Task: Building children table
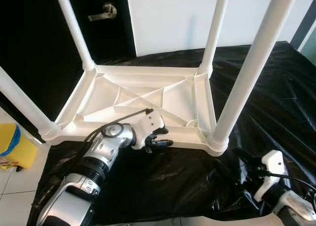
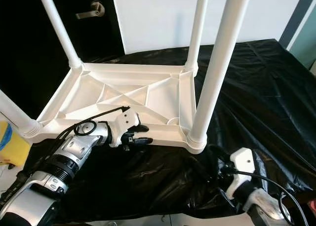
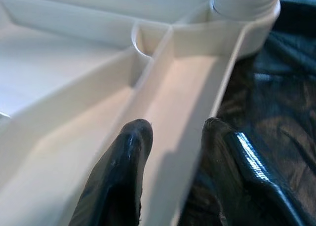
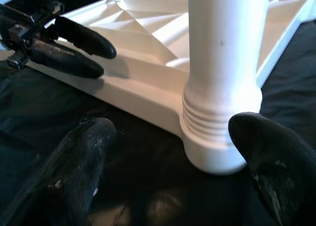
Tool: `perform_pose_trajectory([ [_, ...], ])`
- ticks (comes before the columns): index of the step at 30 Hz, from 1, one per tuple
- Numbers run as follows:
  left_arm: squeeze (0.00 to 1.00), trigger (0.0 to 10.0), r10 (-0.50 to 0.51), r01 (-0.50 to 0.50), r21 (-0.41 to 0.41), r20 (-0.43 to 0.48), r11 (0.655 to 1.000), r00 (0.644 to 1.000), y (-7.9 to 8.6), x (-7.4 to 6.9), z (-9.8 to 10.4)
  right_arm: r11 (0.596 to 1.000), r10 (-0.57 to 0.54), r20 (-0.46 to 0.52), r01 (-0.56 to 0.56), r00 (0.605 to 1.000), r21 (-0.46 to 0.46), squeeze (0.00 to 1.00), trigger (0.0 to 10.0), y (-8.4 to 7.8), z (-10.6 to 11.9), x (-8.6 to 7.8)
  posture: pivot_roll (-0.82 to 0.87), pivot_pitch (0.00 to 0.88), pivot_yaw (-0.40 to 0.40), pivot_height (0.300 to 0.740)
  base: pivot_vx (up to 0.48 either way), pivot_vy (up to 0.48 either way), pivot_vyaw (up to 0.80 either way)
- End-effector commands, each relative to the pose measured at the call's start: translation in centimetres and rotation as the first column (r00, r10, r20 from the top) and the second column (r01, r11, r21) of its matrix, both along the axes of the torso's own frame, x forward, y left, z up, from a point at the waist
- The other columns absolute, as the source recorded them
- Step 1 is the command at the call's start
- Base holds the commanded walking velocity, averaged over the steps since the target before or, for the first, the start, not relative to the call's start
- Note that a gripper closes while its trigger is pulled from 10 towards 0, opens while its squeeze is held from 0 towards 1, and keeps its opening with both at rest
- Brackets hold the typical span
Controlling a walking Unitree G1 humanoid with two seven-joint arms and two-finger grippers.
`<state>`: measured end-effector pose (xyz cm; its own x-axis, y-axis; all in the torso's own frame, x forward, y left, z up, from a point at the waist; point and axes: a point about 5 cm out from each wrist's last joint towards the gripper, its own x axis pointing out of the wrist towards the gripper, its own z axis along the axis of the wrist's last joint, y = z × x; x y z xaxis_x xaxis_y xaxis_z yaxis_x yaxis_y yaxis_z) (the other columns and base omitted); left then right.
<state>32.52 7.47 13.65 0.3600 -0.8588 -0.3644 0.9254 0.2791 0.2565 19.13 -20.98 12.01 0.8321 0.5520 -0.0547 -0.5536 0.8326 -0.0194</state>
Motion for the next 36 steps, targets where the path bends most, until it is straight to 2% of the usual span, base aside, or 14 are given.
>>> perform_pose_trajectory([
  [1, 0.0, 10.0, -0.015, 0.014, -0.03, -0.025, 0.999, 1.0, 0.4, -0.6, 0.2, 1.0, 0.021, 0.003, -0.021, 1.0, 0.006, 0.0, 10.0, 0.4, 0.0, 0.5, -0.02, 0.04, 0.051, 0.74, 0.0, 0.0, 0.0],
  [3, 0.0, 10.0, -0.017, 0.016, -0.046, -0.025, 0.999, 1.0, 0.4, -0.9, 0.4, 1.0, 0.024, 0.013, -0.024, 1.0, 0.004, 0.0, 10.0, 0.7, 0.1, 0.8, -0.02, 0.04, 0.051, 0.74, 0.0, 0.0, 0.0],
  [6, 0.0, 10.0, -0.001, -0.001, -0.082, -0.022, 0.997, 1.0, 0.9, -2.2, 0.8, 1.0, 0.01, 0.047, -0.01, 0.999, -0.003, 0.0, 10.0, 1.1, 0.3, 2.2, 0.0, 0.036, 0.035, 0.74, 0.0, 0.0, 0.0],
  [8, 0.0, 10.0, -0.001, -0.001, -0.082, -0.022, 0.997, 1.0, 0.9, -2.2, 0.8, 1.0, 0.01, 0.047, -0.01, 0.999, -0.003, 0.0, 10.0, 1.1, 0.3, 2.2, 0.0, 0.036, 0.035, 0.74, 0.0, 0.0, 0.0],
  [10, 0.0, 10.0, 0.021, -0.022, -0.126, -0.01, 0.992, 1.0, 1.1, -3.2, 1.0, 1.0, -0.005, 0.052, 0.005, 0.999, -0.006, 0.0, 10.0, 0.9, 0.3, 2.7, 0.01, 0.031, 0.019, 0.74, 0.0, 0.0, 0.0],
  [11, 0.0, 10.0, 0.021, -0.022, -0.126, -0.01, 0.992, 1.0, 1.1, -3.2, 1.0, 1.0, -0.005, 0.052, 0.005, 0.999, -0.006, 0.0, 10.0, 0.9, 0.3, 2.7, 0.01, 0.031, 0.019, 0.74, 0.0, 0.0, 0.0],
  [13, 0.0, 10.0, 0.049, -0.048, -0.192, -0.002, 0.98, 0.999, 1.1, -4.3, 1.3, 1.0, -0.019, 0.053, 0.02, 0.998, -0.011, 0.0, 10.0, 0.6, 0.3, 3.0, 0.02, 0.025, 0.009, 0.74, 0.0, 0.0, 0.0],
  [15, 0.0, 10.0, 0.049, -0.048, -0.192, -0.002, 0.98, 0.999, 1.1, -4.3, 1.3, 1.0, -0.019, 0.053, 0.02, 0.998, -0.011, 0.0, 10.0, 0.6, 0.3, 3.0, 0.02, 0.025, 0.009, 0.74, 0.0, 0.0, 0.0],
  [19, 0.0, 10.0, 0.094, -0.096, -0.277, -0.019, 0.956, 0.995, 0.8, -5.6, 1.8, 0.999, -0.014, 0.058, 0.017, 0.998, -0.044, 0.0, 10.0, 0.2, 0.6, 3.7, 0.02, 0.016, 0.001, 0.74, 0.0, 0.0, 0.0],
  [25, 0.0, 10.0, 0.139, -0.144, -0.328, -0.038, 0.934, 0.99, 0.2, -6.1, 2.3, 0.997, -0.049, 0.064, 0.053, 0.997, -0.064, 0.0, 10.0, -0.4, 0.7, 4.7, 0.02, 0.004, -0.01, 0.74, 0.0, 0.0, 0.0],
  [27, 0.0, 10.0, 0.183, -0.202, -0.341, -0.089, 0.918, 0.979, -0.2, -6.1, 2.1, 0.993, -0.07, 0.072, 0.077, 0.995, -0.088, 0.0, 10.0, -0.4, 0.6, 5.7, 0.02, 0.0, -0.017, 0.74, 0.0, 0.0, 0.0],
  [28, 0.0, 10.0, 0.183, -0.202, -0.341, -0.089, 0.918, 0.979, -0.2, -6.1, 2.1, 0.993, -0.07, 0.072, 0.077, 0.995, -0.088, 0.0, 10.0, -0.4, 0.6, 5.7, 0.02, 0.0, -0.017, 0.74, 0.0, 0.0, 0.0],
  [32, 0.0, 10.0, 0.199, -0.22, -0.331, -0.097, 0.918, 0.975, -0.6, -6.1, 2.0, 0.994, -0.072, 0.081, 0.078, 0.994, -0.076, 0.0, 10.0, 0.7, 0.3, 6.8, 0.02, 0.0, -0.023, 0.74, 0.0, 0.0, 0.0],
  [36, 0.0, 10.0, 0.212, -0.235, -0.337, -0.103, 0.912, 0.972, -0.9, -5.9, 2.1, 0.99, -0.071, 0.11, 0.084, 0.991, -0.109, 0.0, 10.0, 1.7, 0.0, 8.0, 0.02, 0.0, -0.024, 0.74, 0.0, 0.0, 0.0],
])
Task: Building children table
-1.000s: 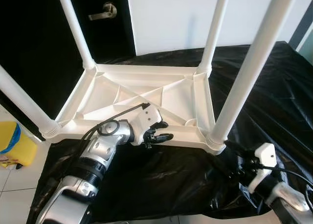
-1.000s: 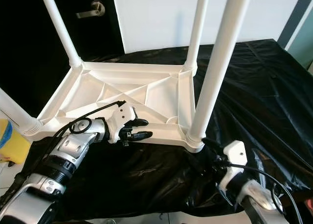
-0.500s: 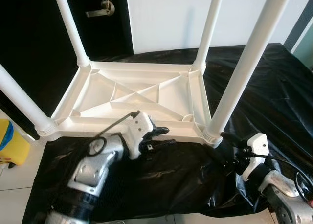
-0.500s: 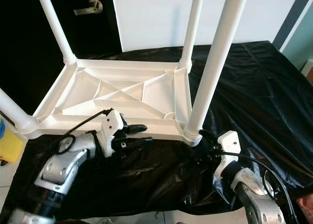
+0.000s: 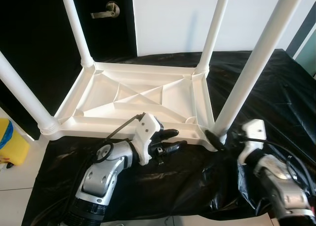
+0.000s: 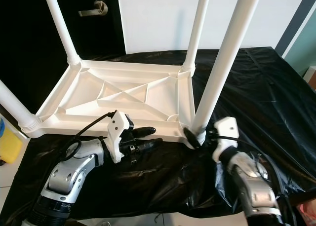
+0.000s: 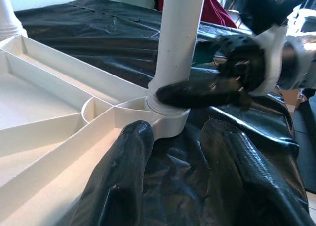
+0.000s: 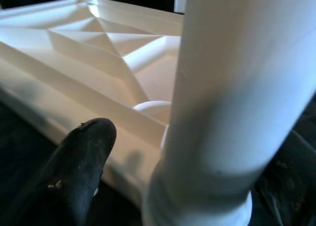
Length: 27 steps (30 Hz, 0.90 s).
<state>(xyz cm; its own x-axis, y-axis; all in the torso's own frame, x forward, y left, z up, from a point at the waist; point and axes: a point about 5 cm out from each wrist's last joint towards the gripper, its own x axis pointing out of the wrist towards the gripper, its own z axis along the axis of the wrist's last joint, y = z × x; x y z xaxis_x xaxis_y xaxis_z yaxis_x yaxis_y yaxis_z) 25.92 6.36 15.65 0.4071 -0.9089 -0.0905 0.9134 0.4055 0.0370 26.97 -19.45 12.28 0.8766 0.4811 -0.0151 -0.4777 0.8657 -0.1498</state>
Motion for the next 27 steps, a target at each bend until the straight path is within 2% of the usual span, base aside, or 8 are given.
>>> perform_pose_trajectory([
  [1, 0.0, 10.0, 0.154, -0.154, 0.003, 0.013, 0.988, 0.988, 0.2, 0.7, 0.1, 1.0, 0.0, 0.003, 0.0, 1.0, -0.023, 0.0, 10.0, 0.1, -0.2, 0.1, 0.02, 0.0, -0.024, 0.74, 0.0, 0.0, 0.0],
  [6, 0.0, 10.0, 0.14, -0.141, 0.015, 0.065, 0.99, 0.988, -0.6, 0.6, 0.3, 0.999, -0.015, 0.022, 0.016, 1.0, -0.043, 0.0, 0.0, 0.5, -0.4, 1.7, 0.02, 0.0, -0.036, 0.74, 0.0, 0.0, 0.0],
  [18, 0.0, 10.0, 0.103, -0.108, 0.046, 0.087, 0.993, 0.991, -1.4, -0.1, -0.4, 0.993, -0.111, 0.004, 0.111, 0.994, -0.046, 0.0, 0.0, -0.6, -0.8, 2.3, 0.02, 0.003, -0.044, 0.74, 0.0, 0.0, 0.0],
  [19, 1.0, 10.0, 0.096, -0.1, 0.048, 0.079, 0.994, 0.992, -1.4, -0.1, -0.4, 0.988, -0.146, 0.01, 0.147, 0.989, -0.041, 0.0, 0.0, -0.8, -0.9, 2.2, 0.02, 0.002, -0.042, 0.74, 0.0, 0.0, 0.0],
  [21, 1.0, 10.0, 0.097, -0.102, 0.062, 0.08, 0.993, 0.992, -1.3, 0.1, -0.5, 0.984, -0.175, 0.015, 0.175, 0.985, -0.036, 0.0, 2.4, -0.9, -0.9, 2.0, 0.01, 0.002, -0.039, 0.74, 0.0, 0.0, 0.0],
  [22, 0.66, 10.0, 0.099, -0.106, 0.079, 0.087, 0.991, 0.991, -1.3, 0.2, -0.6, 0.978, -0.207, 0.018, 0.208, 0.978, -0.029, 0.0, 10.0, -1.1, -0.9, 1.9, 0.01, 0.0, -0.037, 0.74, 0.0, 0.0, 0.0],
  [23, 0.0, 10.0, 0.098, -0.107, 0.096, 0.095, 0.99, 0.991, -1.4, 0.3, -0.7, 0.971, -0.238, 0.02, 0.238, 0.971, -0.019, 0.0, 10.0, -1.1, -1.0, 1.9, 0.01, 0.0, -0.036, 0.74, 0.0, 0.0, 0.0],
  [27, 0.0, 10.0, 0.117, -0.135, 0.119, 0.145, 0.984, 0.982, -1.5, 0.5, -0.8, 0.944, -0.33, 0.035, 0.329, 0.943, 0.012, 0.0, 10.0, -1.1, -1.1, 1.7, 0.0, 0.0, -0.03, 0.74, 0.0, 0.0, 0.0],
])
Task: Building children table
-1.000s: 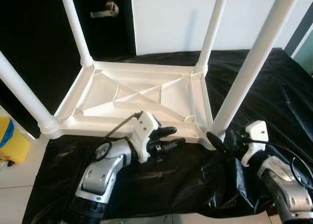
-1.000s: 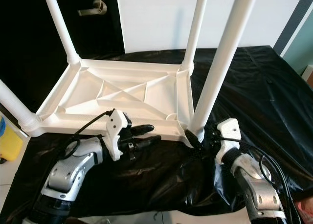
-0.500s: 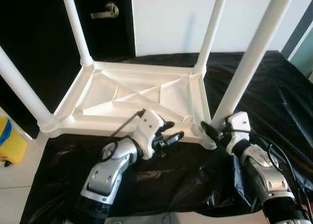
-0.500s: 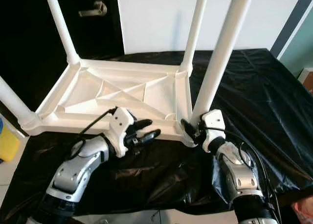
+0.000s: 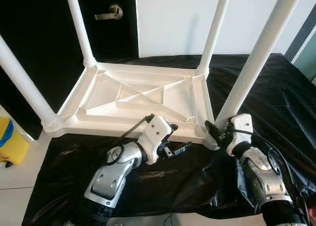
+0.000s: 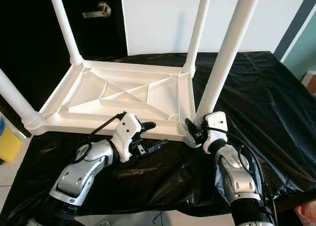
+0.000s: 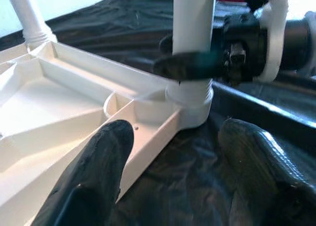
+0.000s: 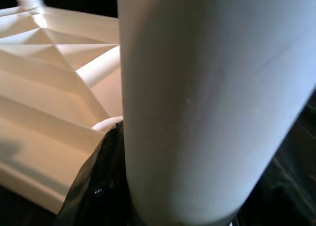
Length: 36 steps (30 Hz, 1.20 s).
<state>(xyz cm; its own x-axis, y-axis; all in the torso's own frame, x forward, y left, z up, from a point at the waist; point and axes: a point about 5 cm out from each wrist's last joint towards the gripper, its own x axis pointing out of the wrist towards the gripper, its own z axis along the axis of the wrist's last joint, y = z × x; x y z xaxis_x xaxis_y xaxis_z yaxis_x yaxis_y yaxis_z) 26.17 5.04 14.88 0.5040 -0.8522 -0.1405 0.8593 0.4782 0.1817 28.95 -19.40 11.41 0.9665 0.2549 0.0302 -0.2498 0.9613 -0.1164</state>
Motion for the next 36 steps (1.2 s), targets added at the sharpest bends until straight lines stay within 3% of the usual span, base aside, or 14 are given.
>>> perform_pose_trajectory([
  [1, 0.0, 10.0, 0.045, -0.047, 0.02, 0.055, 0.999, 0.997, -0.1, 0.4, 0.1, 0.989, -0.147, -0.004, 0.146, 0.989, -0.019, 0.0, 10.0, -1.0, -0.4, -0.4, 0.0, 0.0, -0.028, 0.74, 0.0, 0.0, 0.0],
  [6, 0.0, 10.0, 0.078, -0.079, 0.015, 0.084, 0.997, 0.993, -0.1, 0.8, 0.3, 0.957, -0.287, -0.03, 0.288, 0.958, 0.025, 0.0, 10.0, -0.5, -1.0, -0.8, 0.0, 0.0, -0.024, 0.74, 0.0, 0.0, 0.0],
  [9, 0.0, 10.0, 0.107, -0.108, 0.008, 0.107, 0.994, 0.989, -0.1, 1.1, 0.4, 0.905, -0.414, -0.067, 0.418, 0.908, 0.078, 0.0, 10.0, 1.0, -1.7, -1.2, 0.0, 0.0, -0.02, 0.74, 0.0, 0.0, 0.0],
  [15, 0.0, 10.0, 0.139, -0.141, 0.012, 0.117, 0.99, 0.983, 0.0, 1.6, 0.5, 0.853, -0.499, -0.096, 0.508, 0.861, 0.118, 0.0, 10.0, 2.8, -2.0, -1.1, 0.01, 0.0, -0.023, 0.74, 0.0, 0.0, 0.0],
  [18, 0.0, 10.0, 0.161, -0.162, 0.002, 0.117, 0.987, 0.98, 0.0, 1.9, 0.4, 0.872, -0.457, -0.086, 0.465, 0.885, 0.151, 0.0, 10.0, 4.4, -1.6, -0.8, 0.01, 0.0, -0.022, 0.74, 0.0, 0.0, 0.0],
  [27, 0.0, 10.0, 0.161, -0.162, -0.003, 0.119, 0.987, 0.98, 0.0, 1.8, 0.3, 0.87, -0.466, -0.069, 0.471, 0.882, 0.147, 0.0, 10.0, 4.1, -1.2, -1.0, 0.01, 0.0, -0.03, 0.74, 0.0, 0.0, 0.0],
  [28, 0.0, 10.0, 0.158, -0.159, -0.004, 0.112, 0.987, 0.981, 0.0, 1.8, 0.2, 0.872, -0.462, -0.06, 0.465, 0.885, 0.151, 0.19, 10.0, 4.2, -1.1, -1.0, 0.01, 0.0, -0.033, 0.74, 0.0, 0.0, 0.0],
  [30, 0.0, 10.0, 0.156, -0.157, -0.004, 0.108, 0.988, 0.982, 0.0, 1.8, 0.2, 0.874, -0.459, -0.054, 0.461, 0.887, 0.153, 0.19, 10.0, 4.2, -1.0, -1.0, 0.01, 0.0, -0.033, 0.74, 0.0, 0.0, 0.0],
  [31, 0.0, 10.0, 0.156, -0.157, -0.005, 0.104, 0.988, 0.982, 0.0, 1.8, 0.2, 0.879, -0.451, -0.044, 0.452, 0.892, 0.154, 1.0, 10.0, 4.2, -0.9, -1.0, 0.01, 0.0, -0.033, 0.74, 0.0, 0.0, 0.0],
  [36, 0.0, 10.0, 0.154, -0.154, -0.005, 0.096, 0.988, 0.983, 0.1, 1.8, 0.1, 0.884, -0.443, -0.026, 0.441, 0.896, 0.157, 1.0, 10.0, 4.1, -0.6, -1.0, 0.01, 0.0, -0.036, 0.74, 0.0, 0.0, 0.0],
])
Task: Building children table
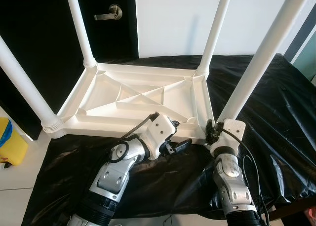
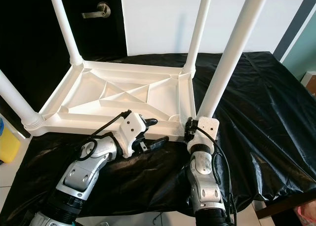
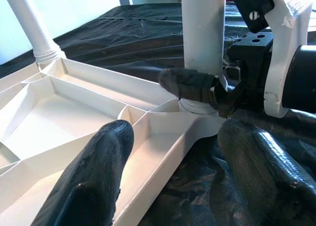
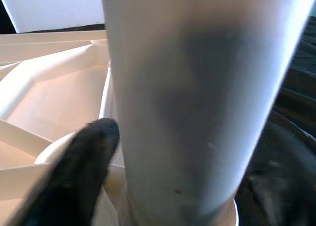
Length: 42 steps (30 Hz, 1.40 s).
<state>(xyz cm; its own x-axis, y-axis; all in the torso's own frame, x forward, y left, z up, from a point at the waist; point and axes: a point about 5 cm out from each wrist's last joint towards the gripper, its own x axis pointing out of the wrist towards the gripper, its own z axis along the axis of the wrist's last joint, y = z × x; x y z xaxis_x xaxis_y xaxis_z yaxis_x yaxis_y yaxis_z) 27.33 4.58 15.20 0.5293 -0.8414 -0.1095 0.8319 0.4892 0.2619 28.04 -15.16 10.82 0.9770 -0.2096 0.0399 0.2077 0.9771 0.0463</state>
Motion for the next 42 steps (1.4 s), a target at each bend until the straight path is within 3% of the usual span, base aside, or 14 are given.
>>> perform_pose_trajectory([
  [1, 0.0, 10.0, 0.133, -0.133, -0.018, 0.007, 0.991, 0.991, 0.5, 0.6, -0.3, 1.0, 0.02, 0.021, -0.02, 1.0, -0.016, 1.0, 10.0, -0.3, 0.2, -0.1, 0.01, 0.0, -0.038, 0.74, 0.0, 0.0, 0.0],
  [6, 0.0, 10.0, 0.12, -0.12, -0.011, -0.003, 0.993, 0.993, 0.4, 0.3, -0.6, 0.994, 0.093, 0.04, -0.091, 0.995, -0.06, 1.0, 10.0, -1.8, 0.6, -0.2, 0.01, 0.0, -0.041, 0.74, 0.0, 0.0, 0.0],
  [7, 0.0, 10.0, 0.118, -0.118, -0.01, -0.004, 0.993, 0.993, 0.4, 0.3, -0.6, 0.988, 0.139, 0.039, -0.136, 0.99, -0.067, 0.71, 10.0, -2.2, 0.6, -0.2, 0.01, 0.0, -0.043, 0.74, 0.0, 0.0, 0.0],
  [8, 0.0, 10.0, 0.112, -0.112, -0.012, -0.008, 0.994, 0.994, 0.3, 0.2, -0.6, 0.975, 0.209, 0.038, -0.206, 0.977, -0.08, 0.0, 10.0, -2.4, 0.6, -0.2, 0.01, 0.0, -0.042, 0.74, 0.0, 0.0, 0.0],
  [14, 0.0, 10.0, 0.097, -0.097, -0.015, -0.021, 0.995, 0.995, 0.3, 0.1, -0.7, 0.937, 0.335, 0.022, -0.331, 0.942, -0.113, 0.0, 10.0, -3.1, 0.6, -0.2, 0.0, 0.0, -0.038, 0.74, 0.0, 0.0, 0.0],
  [18, 0.0, 10.0, 0.068, -0.068, -0.005, -0.024, 0.998, 0.997, 0.2, 0.0, -0.8, 0.855, 0.496, -0.015, -0.491, 0.868, -0.169, 0.0, 10.0, -3.6, 0.7, 0.3, 0.0, 0.0, -0.034, 0.74, 0.0, 0.0, 0.0],
  [25, 0.0, 10.0, 0.053, -0.055, -0.054, -0.043, 0.997, 0.998, -0.3, 0.1, -0.2, 0.806, 0.566, -0.031, -0.561, 0.824, -0.191, 0.0, 10.0, -3.8, 1.0, 1.4, 0.0, 0.0, -0.032, 0.74, 0.0, 0.0, 0.0],
  [27, 0.0, 10.0, 0.041, -0.043, -0.056, -0.043, 0.997, 0.998, -0.5, -0.1, -0.1, 0.776, 0.605, -0.051, -0.602, 0.795, -0.186, 0.0, 7.3, -3.7, 0.8, 1.6, 0.0, 0.0, -0.034, 0.74, 0.0, 0.0, 0.0],
  [28, 0.0, 10.0, 0.041, -0.043, -0.056, -0.043, 0.997, 0.998, -0.5, -0.1, -0.1, 0.776, 0.605, -0.051, -0.602, 0.795, -0.186, 0.0, 7.3, -3.7, 0.8, 1.6, 0.0, 0.0, -0.034, 0.74, 0.0, 0.0, 0.0],
  [29, 0.0, 10.0, 0.039, -0.042, -0.055, -0.042, 0.998, 0.998, -0.6, -0.1, -0.1, 0.768, 0.614, -0.066, -0.614, 0.787, -0.183, 0.0, 0.0, -3.7, 0.4, 1.6, 0.0, 0.0, -0.042, 0.74, 0.0, 0.0, 0.0],
  [41, 0.0, 10.0, 0.042, -0.044, -0.049, -0.045, 0.998, 0.998, -0.7, -0.2, -0.3, 0.749, 0.631, -0.11, -0.64, 0.768, -0.168, 0.0, 0.0, -4.1, -1.0, 1.1, 0.0, 0.0, -0.041, 0.74, 0.0, 0.0, 0.0],
  [42, 0.0, 10.0, 0.04, -0.042, -0.045, -0.045, 0.998, 0.998, -0.7, -0.2, -0.4, 0.754, 0.626, -0.117, -0.637, 0.771, -0.16, 0.0, 10.0, -4.2, -1.1, 1.0, 0.0, 0.0, -0.041, 0.74, 0.0, 0.0, 0.0],
])
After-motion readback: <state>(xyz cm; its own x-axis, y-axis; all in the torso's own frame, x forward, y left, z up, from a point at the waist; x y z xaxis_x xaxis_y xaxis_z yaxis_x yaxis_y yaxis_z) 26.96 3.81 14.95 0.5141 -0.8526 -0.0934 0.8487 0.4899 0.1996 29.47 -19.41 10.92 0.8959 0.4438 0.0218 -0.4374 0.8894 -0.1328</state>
